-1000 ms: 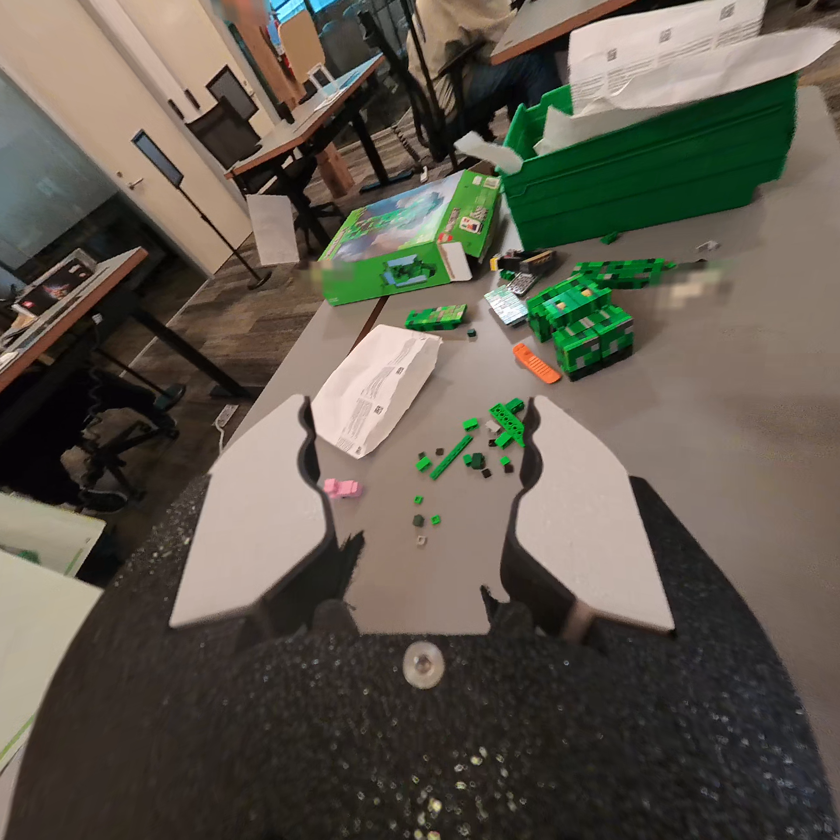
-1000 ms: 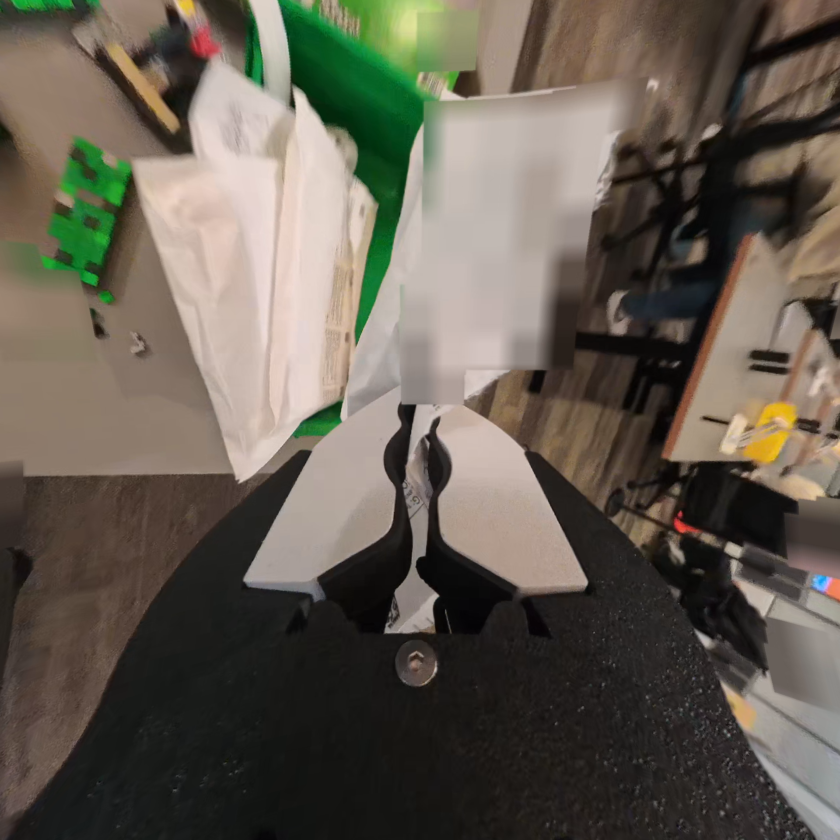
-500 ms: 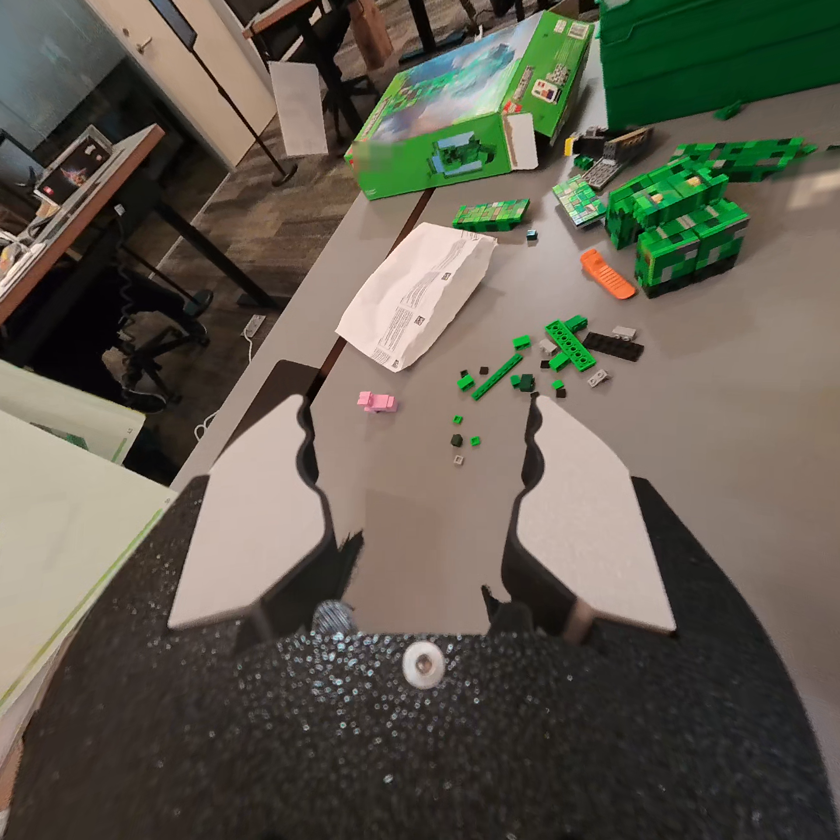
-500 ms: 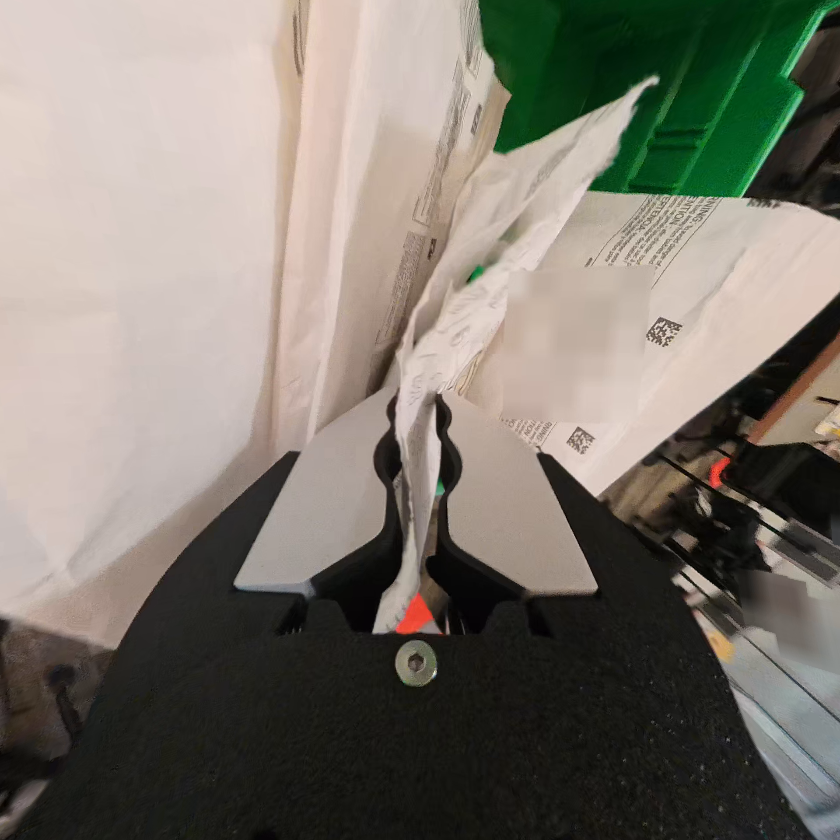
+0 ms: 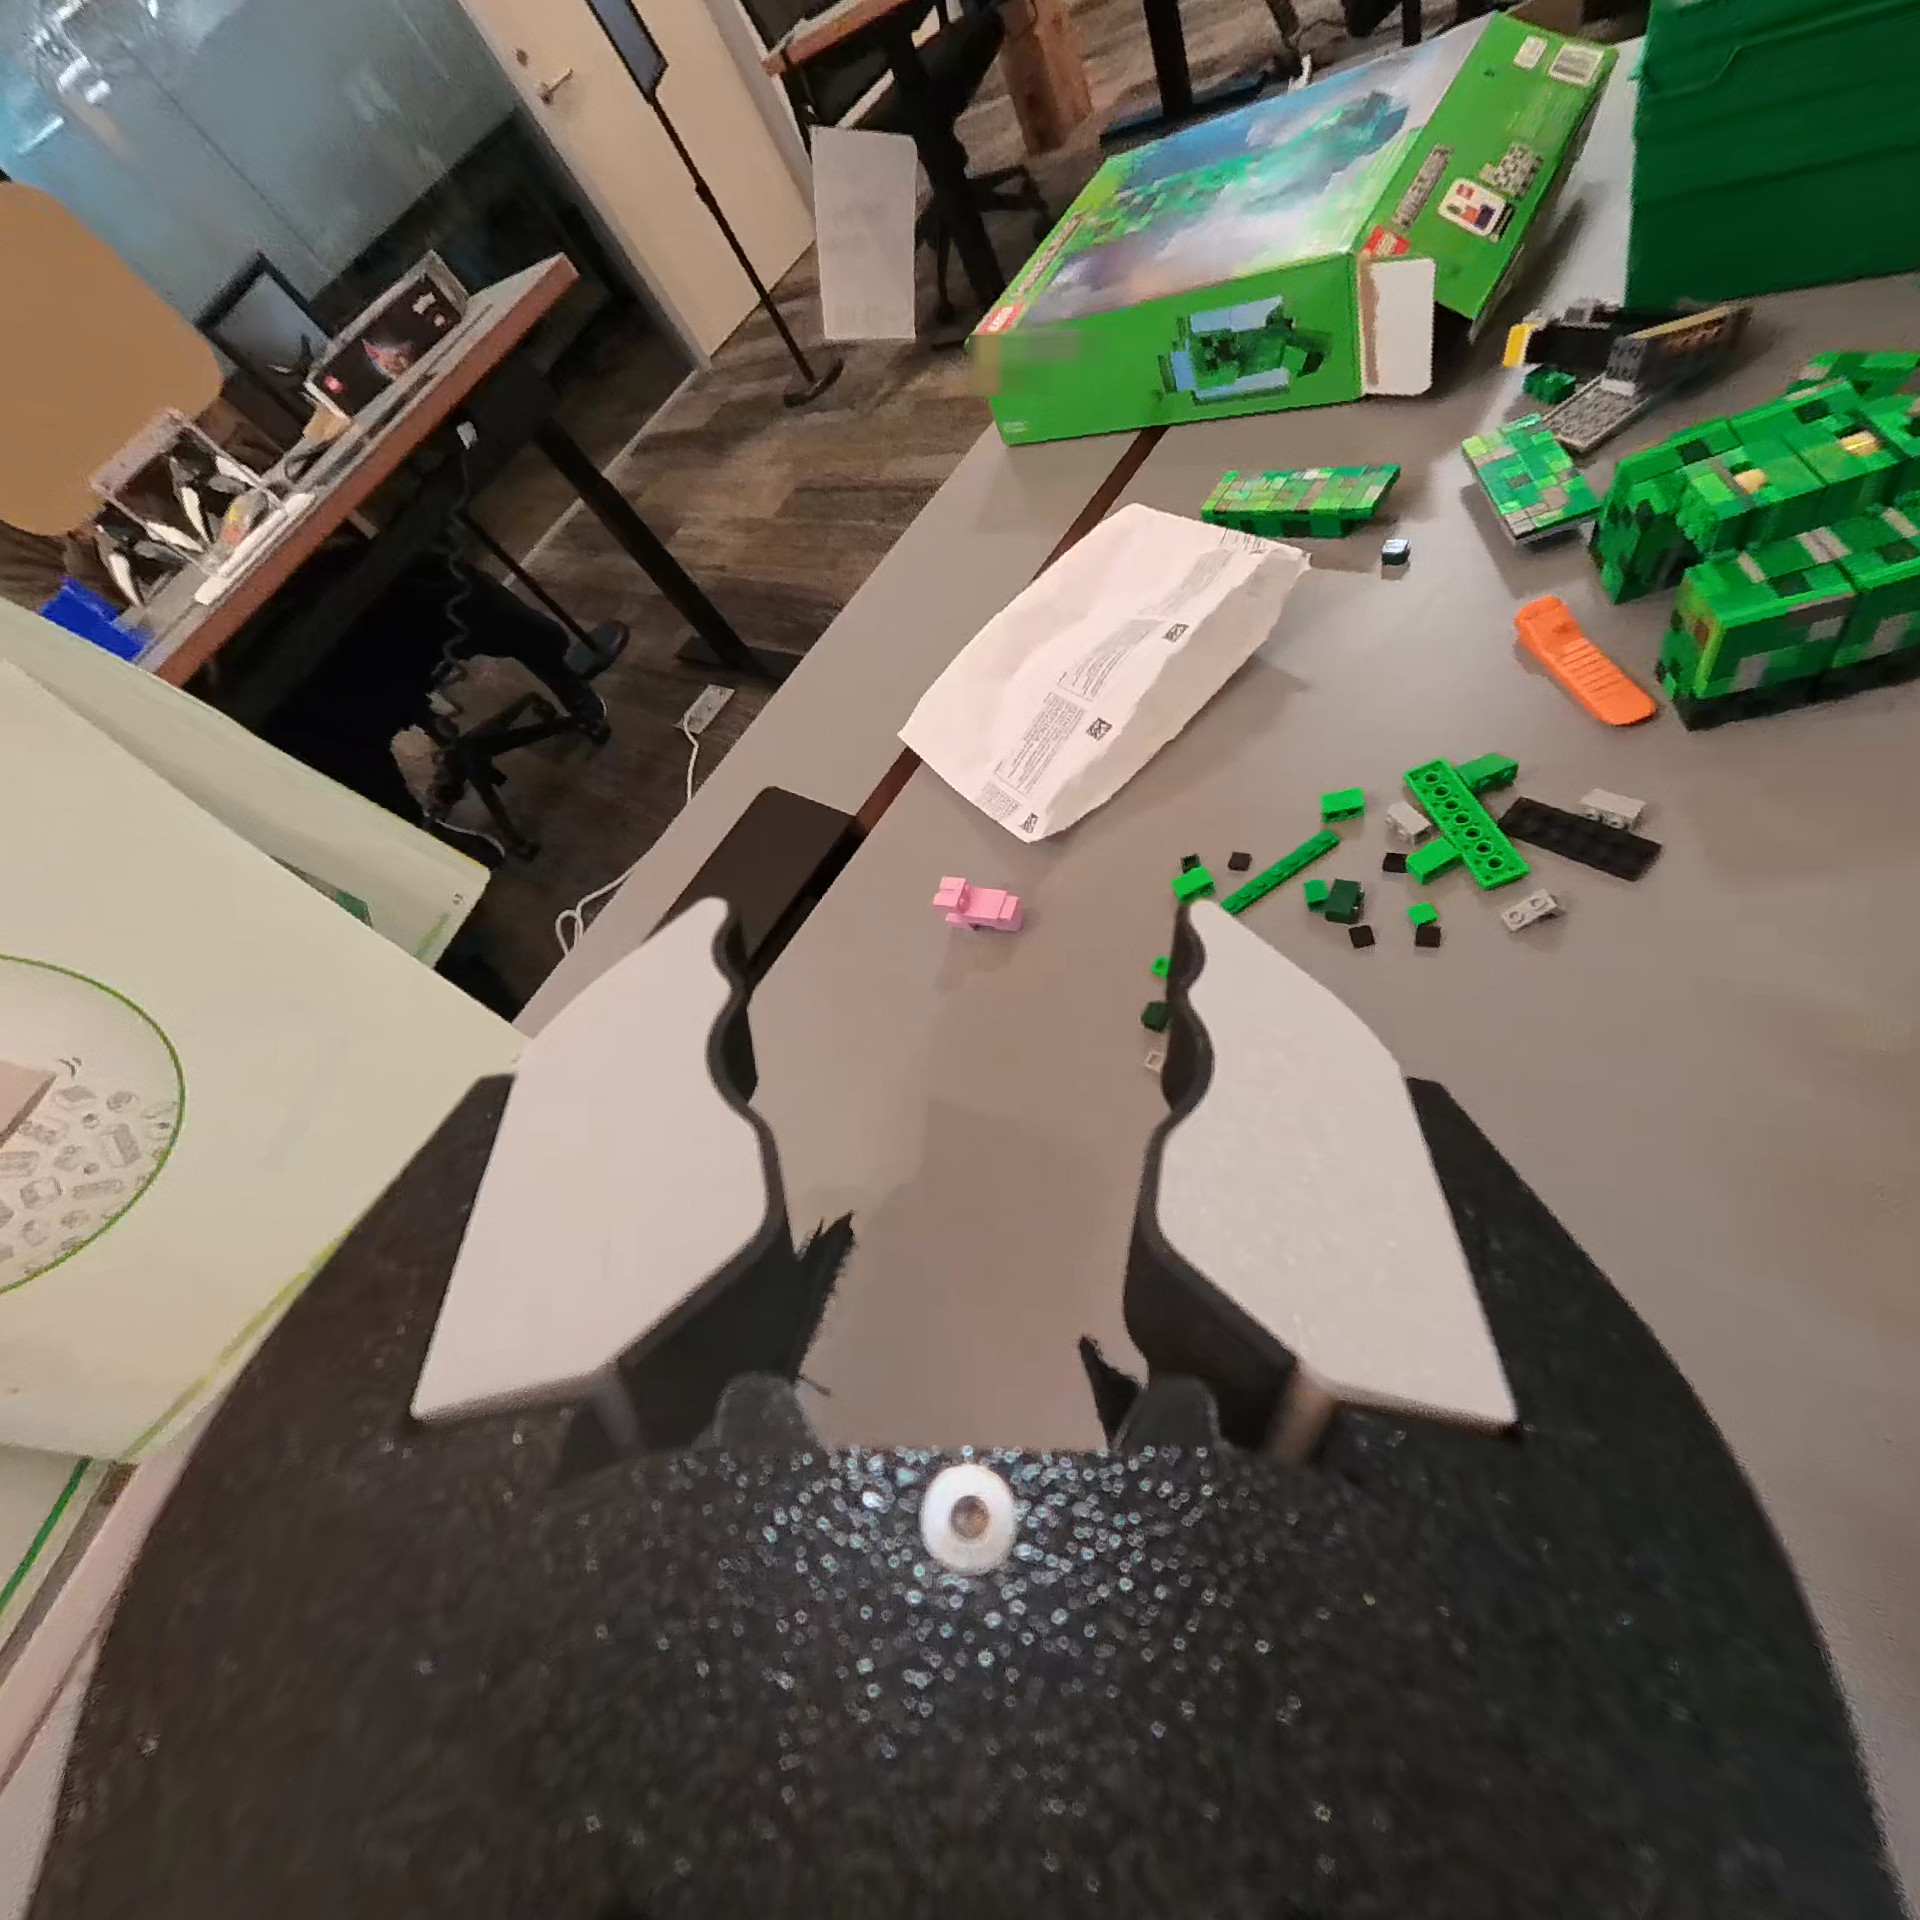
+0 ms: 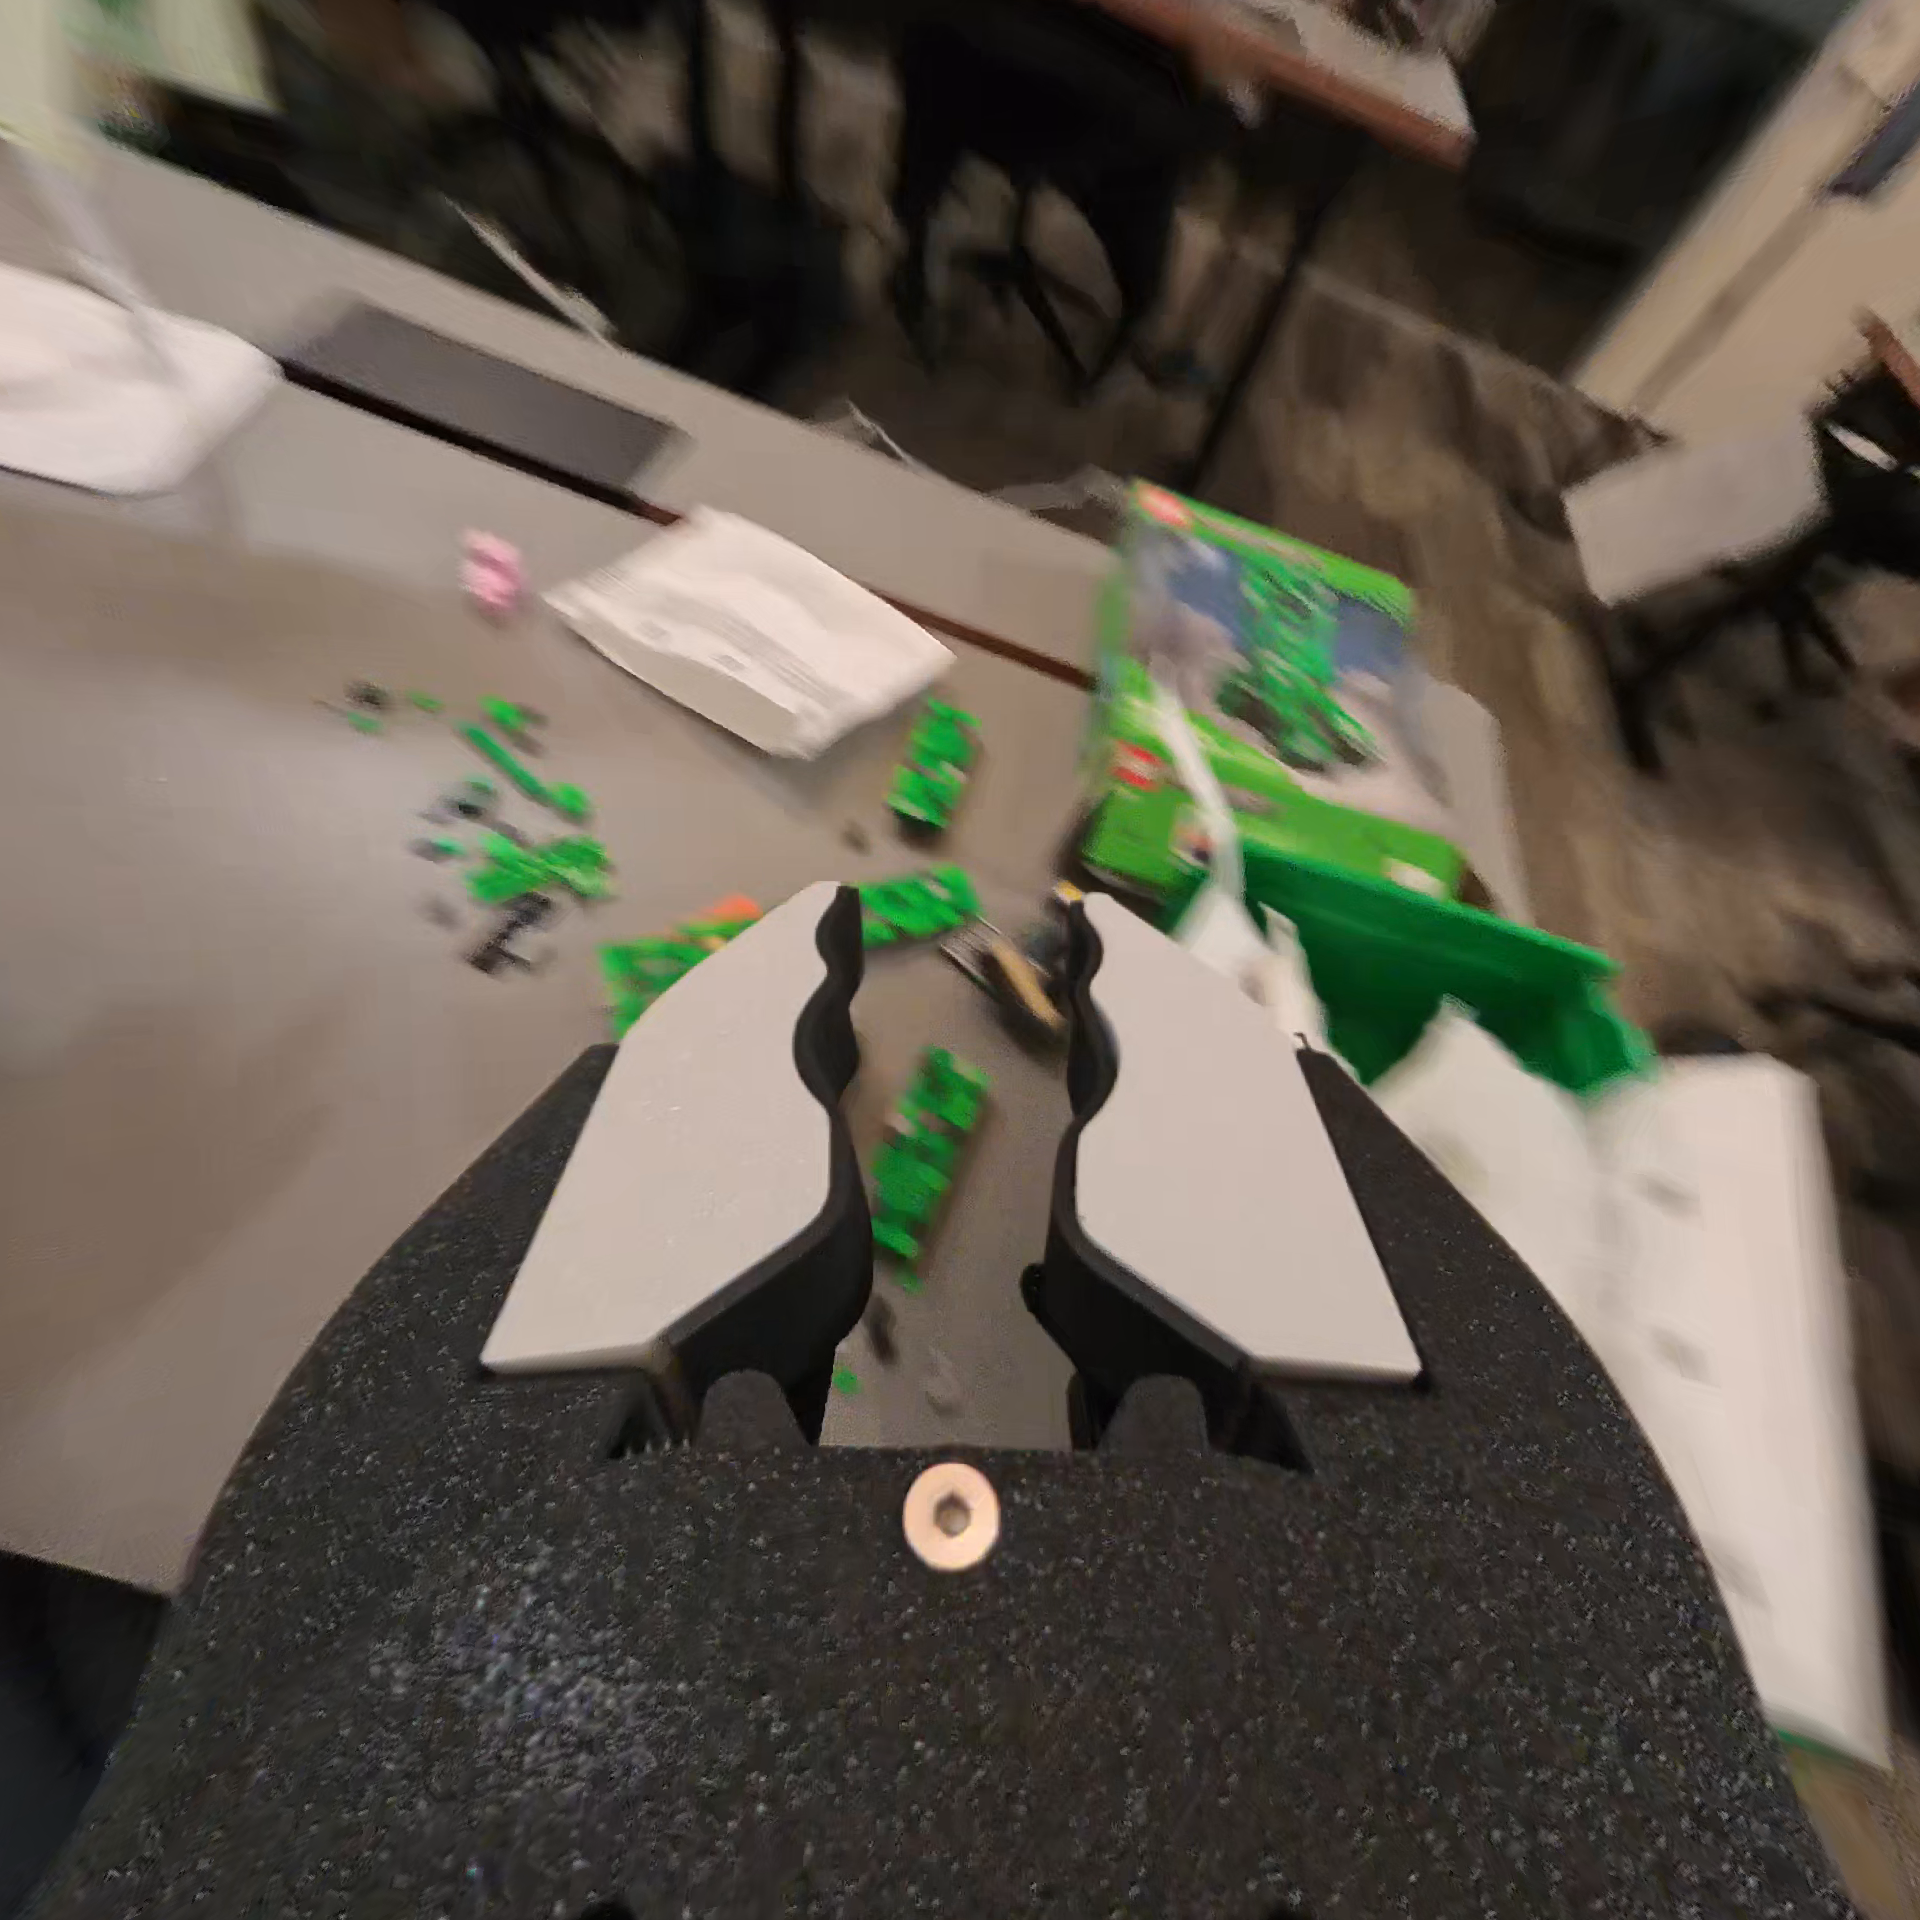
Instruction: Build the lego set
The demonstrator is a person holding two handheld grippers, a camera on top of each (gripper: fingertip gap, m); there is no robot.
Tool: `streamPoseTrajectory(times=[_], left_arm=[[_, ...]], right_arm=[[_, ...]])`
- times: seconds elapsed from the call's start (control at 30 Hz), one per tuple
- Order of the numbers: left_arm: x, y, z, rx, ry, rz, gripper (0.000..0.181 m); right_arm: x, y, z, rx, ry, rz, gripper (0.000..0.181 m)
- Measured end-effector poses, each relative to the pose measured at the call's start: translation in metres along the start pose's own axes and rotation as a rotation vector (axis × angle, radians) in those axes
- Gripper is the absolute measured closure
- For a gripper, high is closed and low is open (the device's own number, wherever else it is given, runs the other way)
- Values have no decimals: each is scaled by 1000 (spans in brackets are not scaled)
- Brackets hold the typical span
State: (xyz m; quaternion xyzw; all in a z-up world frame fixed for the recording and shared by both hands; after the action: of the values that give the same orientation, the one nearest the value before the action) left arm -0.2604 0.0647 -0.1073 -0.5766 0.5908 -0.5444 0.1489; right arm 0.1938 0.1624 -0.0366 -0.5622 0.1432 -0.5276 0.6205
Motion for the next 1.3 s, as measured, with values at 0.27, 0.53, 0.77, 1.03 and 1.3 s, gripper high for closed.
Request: streamPoseTrajectory(times=[0.27,0.53,0.77,1.03,1.3], left_arm=[[-19,41,43,-48,-201,-137,113],[15,109,25,120,-274,76,109],[25,181,-19,388,-354,340,140],[39,198,-26,546,-319,522,132],[31,190,-18,430,-266,470,137]], right_arm=[[-68,24,-166,-79,-448,359,137],[-111,34,-262,-159,-469,639,146],[-126,47,-292,-97,-541,527,148],[-137,55,-299,-158,-547,618,156],[-152,57,-294,-134,-406,550,158]])
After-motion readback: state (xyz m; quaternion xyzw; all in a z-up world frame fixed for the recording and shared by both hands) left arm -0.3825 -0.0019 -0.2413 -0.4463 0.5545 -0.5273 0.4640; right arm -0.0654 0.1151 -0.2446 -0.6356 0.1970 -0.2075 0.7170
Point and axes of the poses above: each gripper's, where its closed fingertips meet, x back along the fingers, y out of its underside, z = x × y across the jaws, the point moved 9 cm from there along x, back along the fingers, and after that the axes turned 10 degrees about y, right-handed, at the moved point
